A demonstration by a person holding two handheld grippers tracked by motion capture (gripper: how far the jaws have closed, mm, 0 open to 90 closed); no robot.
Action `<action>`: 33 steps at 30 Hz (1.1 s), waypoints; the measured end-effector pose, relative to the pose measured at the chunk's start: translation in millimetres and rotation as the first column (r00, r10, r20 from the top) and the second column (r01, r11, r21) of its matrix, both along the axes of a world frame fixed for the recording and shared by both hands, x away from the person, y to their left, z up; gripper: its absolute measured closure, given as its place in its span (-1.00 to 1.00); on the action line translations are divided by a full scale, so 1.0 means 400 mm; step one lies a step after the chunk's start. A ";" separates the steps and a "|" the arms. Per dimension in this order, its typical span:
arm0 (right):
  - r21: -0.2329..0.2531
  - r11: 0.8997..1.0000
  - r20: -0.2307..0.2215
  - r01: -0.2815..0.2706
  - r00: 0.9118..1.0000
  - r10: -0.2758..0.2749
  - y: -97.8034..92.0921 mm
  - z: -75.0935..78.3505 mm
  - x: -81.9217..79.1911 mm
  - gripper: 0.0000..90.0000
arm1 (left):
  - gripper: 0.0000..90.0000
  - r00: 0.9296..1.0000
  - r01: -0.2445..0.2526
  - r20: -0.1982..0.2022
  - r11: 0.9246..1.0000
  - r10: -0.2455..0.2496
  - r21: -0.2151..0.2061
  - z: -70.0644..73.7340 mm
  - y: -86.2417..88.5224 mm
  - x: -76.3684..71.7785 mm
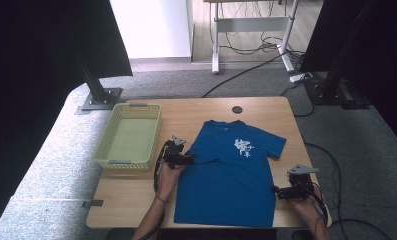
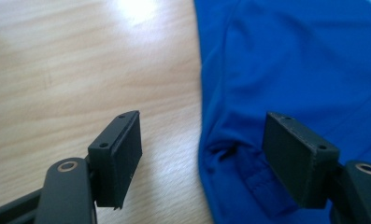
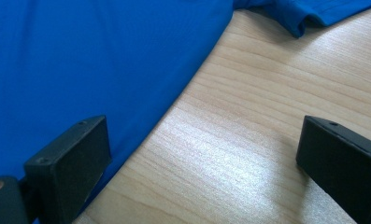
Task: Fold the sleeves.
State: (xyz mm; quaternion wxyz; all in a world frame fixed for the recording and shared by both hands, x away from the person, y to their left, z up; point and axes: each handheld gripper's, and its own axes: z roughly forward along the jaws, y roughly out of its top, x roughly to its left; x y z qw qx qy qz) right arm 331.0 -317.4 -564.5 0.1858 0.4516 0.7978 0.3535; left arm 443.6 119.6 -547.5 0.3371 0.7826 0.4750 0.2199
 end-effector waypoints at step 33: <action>-0.001 1.000 -0.001 0.000 1.000 0.000 0.000 0.000 0.000 -0.94 | -0.73 0.995 0.095 0.022 0.989 -0.093 -0.116 0.054 0.049 -0.090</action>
